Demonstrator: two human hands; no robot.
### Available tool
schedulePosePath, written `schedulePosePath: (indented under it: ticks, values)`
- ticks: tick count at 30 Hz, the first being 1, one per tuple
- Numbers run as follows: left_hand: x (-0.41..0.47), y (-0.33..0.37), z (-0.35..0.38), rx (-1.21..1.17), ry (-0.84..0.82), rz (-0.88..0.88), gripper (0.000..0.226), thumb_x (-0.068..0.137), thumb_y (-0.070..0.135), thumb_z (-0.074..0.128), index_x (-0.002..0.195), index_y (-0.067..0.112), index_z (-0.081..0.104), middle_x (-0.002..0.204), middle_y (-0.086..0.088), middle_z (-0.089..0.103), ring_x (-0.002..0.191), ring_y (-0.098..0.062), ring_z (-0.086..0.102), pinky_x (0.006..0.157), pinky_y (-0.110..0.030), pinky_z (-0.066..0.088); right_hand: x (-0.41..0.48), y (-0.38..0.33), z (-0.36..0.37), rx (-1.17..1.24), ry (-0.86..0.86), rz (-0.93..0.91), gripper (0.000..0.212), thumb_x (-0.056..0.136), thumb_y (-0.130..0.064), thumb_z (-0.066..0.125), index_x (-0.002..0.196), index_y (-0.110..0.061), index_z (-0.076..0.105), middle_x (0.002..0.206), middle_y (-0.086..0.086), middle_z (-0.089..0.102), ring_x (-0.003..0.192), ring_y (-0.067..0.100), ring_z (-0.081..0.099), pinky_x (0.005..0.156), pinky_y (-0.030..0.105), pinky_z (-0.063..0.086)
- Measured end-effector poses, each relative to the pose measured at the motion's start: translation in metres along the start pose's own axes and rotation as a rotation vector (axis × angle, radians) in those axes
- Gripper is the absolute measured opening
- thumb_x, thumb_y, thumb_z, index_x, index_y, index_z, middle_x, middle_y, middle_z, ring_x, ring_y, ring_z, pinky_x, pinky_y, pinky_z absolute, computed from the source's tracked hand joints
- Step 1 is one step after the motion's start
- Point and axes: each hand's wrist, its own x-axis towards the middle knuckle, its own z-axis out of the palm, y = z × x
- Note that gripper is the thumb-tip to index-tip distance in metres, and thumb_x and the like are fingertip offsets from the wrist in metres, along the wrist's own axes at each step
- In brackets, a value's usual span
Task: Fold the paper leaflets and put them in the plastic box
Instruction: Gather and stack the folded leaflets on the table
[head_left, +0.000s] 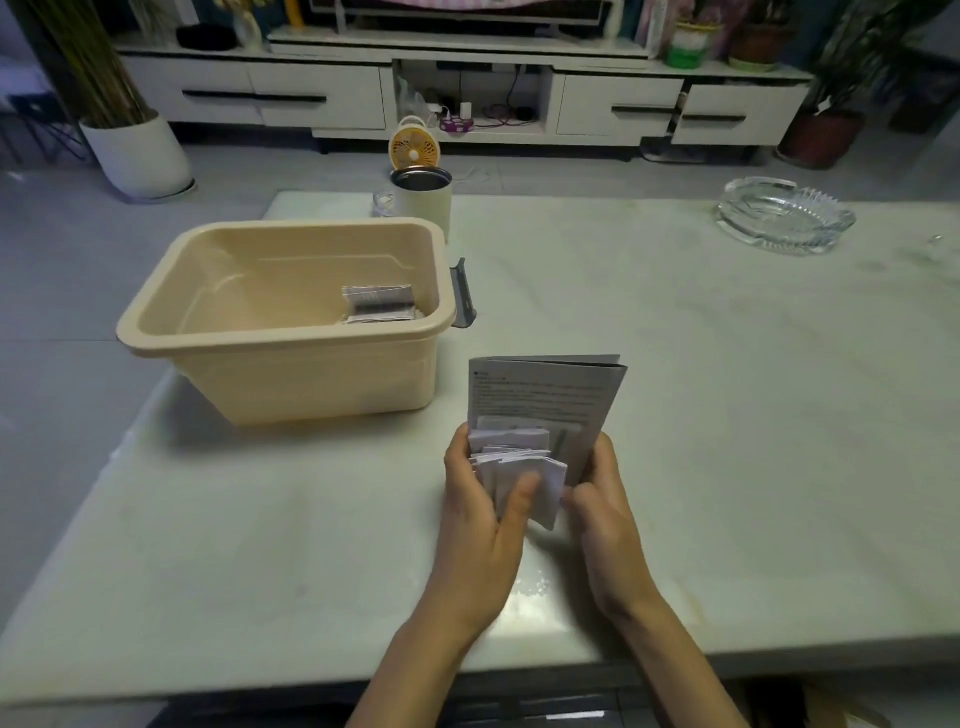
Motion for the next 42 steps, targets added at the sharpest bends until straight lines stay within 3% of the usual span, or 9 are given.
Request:
schedulePosePath:
  ticks: [4,10,14,19,24,28,35,39,42]
  values:
    - [0.003,-0.006,0.006,0.103,0.008,-0.014,0.052,0.082,0.055,0.049,0.121,0.047,0.014,0.133,0.002,0.044,0.121,-0.011,0.048,0.101,-0.032,0.043,-0.007,0.001,0.008,0.124,0.071,-0.052,0.049,0.096,-0.037,0.030,0.132,-0.006,0.042,0.122,0.005,0.060,0.112,0.011,0.057,0.089,0.017,0.045]
    - [0.001,0.005,0.003,0.160,0.046,-0.092,0.034,0.086,0.038,0.054,0.104,0.038,0.026,0.115,0.004,0.057,0.100,-0.005,0.059,0.081,-0.020,0.049,-0.003,-0.002,0.015,-0.190,0.081,0.013,0.028,0.092,-0.041,0.040,0.118,-0.030,0.039,0.115,-0.019,0.053,0.103,-0.010,0.055,0.080,0.007,0.043]
    - [-0.017,0.020,0.003,-0.179,0.196,-0.346,0.022,0.083,0.015,0.067,0.098,0.020,0.051,0.093,0.004,0.069,0.078,0.003,0.066,0.063,-0.013,0.050,-0.003,-0.014,0.006,-0.558,0.030,0.022,0.015,0.095,-0.037,0.045,0.108,-0.043,0.038,0.102,-0.029,0.054,0.091,-0.004,0.057,0.072,0.007,0.043]
    - [-0.047,0.019,0.020,-0.635,0.365,-0.665,0.026,0.083,0.001,0.064,0.102,0.019,0.066,0.092,-0.004,0.074,0.087,-0.027,0.070,0.082,-0.047,0.053,0.003,-0.014,0.019,-0.980,-0.075,0.057,0.025,0.099,-0.033,0.034,0.088,-0.021,0.053,0.084,-0.006,0.060,0.076,0.010,0.053,0.061,0.018,0.037]
    - [-0.040,0.017,0.010,-0.516,0.502,-0.549,0.020,0.083,0.008,0.067,0.095,0.023,0.065,0.093,0.004,0.074,0.091,-0.018,0.069,0.084,-0.043,0.054,0.006,-0.018,0.033,-1.040,0.067,-0.214,0.015,0.096,-0.023,0.046,0.097,-0.019,0.061,0.096,-0.003,0.053,0.087,0.009,0.042,0.076,0.022,0.036]
    - [-0.040,0.021,-0.003,-0.369,0.515,-0.474,0.018,0.084,0.009,0.066,0.086,0.027,0.065,0.080,0.017,0.073,0.076,0.002,0.067,0.063,-0.016,0.052,0.001,-0.016,0.047,-0.984,-0.036,0.002,0.021,0.096,-0.045,0.035,0.092,-0.025,0.042,0.093,-0.008,0.048,0.081,0.007,0.048,0.066,0.019,0.038]
    - [-0.047,0.019,-0.013,-0.450,0.626,-0.645,0.017,0.089,0.007,0.059,0.099,0.020,0.065,0.100,-0.004,0.072,0.094,-0.026,0.067,0.085,-0.048,0.053,0.004,-0.005,0.072,-1.205,-0.119,-0.014,0.044,0.098,-0.051,0.021,0.078,-0.021,0.047,0.081,-0.003,0.058,0.069,0.013,0.048,0.058,0.027,0.030]
    - [-0.047,0.032,-0.030,-0.540,0.408,-0.765,0.016,0.098,0.026,0.044,0.104,0.029,0.058,0.101,-0.001,0.071,0.094,-0.022,0.068,0.079,-0.045,0.056,0.016,0.002,0.076,-1.333,-0.174,-0.054,0.050,0.101,-0.042,0.016,0.087,-0.019,0.059,0.091,0.002,0.067,0.083,0.024,0.059,0.062,0.031,0.032]
    - [-0.055,0.041,-0.071,0.150,0.028,-0.789,0.032,0.093,0.049,0.042,0.091,0.022,0.059,0.085,0.000,0.071,0.075,-0.016,0.068,0.070,-0.032,0.056,0.017,0.011,0.077,-1.399,-0.169,-0.154,0.046,0.102,-0.036,0.021,0.082,-0.018,0.058,0.080,0.002,0.065,0.076,0.025,0.061,0.057,0.031,0.032]
